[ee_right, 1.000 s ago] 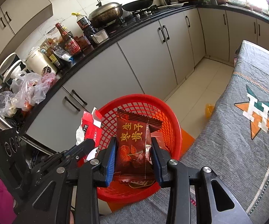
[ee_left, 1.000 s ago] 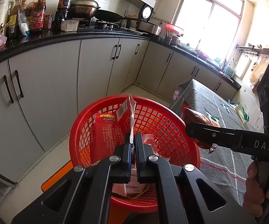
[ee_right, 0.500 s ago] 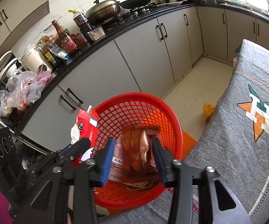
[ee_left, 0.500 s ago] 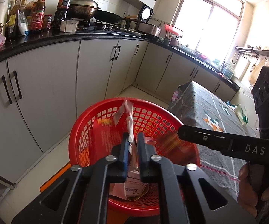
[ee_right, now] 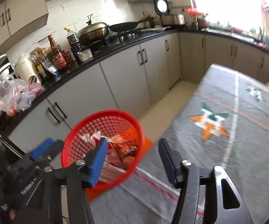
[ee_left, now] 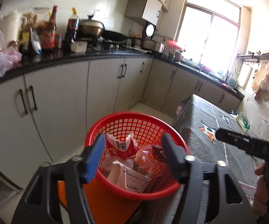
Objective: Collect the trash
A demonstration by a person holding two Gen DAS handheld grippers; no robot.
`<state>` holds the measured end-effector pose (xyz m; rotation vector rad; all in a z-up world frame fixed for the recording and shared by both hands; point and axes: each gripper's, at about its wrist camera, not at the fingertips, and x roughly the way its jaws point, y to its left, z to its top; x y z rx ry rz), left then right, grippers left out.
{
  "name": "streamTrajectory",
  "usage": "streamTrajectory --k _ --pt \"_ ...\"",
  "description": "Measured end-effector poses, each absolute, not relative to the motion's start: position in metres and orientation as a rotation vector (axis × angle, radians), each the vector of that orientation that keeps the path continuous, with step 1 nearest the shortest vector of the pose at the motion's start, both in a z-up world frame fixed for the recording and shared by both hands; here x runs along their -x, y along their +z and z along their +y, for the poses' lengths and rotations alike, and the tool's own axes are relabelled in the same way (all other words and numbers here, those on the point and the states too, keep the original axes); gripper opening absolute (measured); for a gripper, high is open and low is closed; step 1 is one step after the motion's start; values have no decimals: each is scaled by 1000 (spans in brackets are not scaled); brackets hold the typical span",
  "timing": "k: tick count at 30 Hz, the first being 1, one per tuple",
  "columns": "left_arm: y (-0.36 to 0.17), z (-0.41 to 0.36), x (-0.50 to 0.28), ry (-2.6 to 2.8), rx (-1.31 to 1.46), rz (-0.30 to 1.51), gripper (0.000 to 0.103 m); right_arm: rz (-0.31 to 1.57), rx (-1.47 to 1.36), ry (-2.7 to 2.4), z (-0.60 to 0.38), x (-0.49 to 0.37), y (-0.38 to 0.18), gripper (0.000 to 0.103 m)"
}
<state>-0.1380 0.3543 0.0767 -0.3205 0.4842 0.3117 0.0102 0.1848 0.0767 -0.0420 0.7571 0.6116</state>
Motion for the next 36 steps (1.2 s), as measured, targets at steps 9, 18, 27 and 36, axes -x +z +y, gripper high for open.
streamTrajectory --k 9,18,27,36 --pt "96 296 179 441 164 425 97 622 154 487 132 55 87 79" --pt "99 261 195 455 94 515 102 542 214 377 70 107 93 91" --pt "100 280 223 445 216 579 102 572 164 352 38 153 80 92" --pt "98 254 216 482 151 614 102 556 202 298 27 172 75 93"
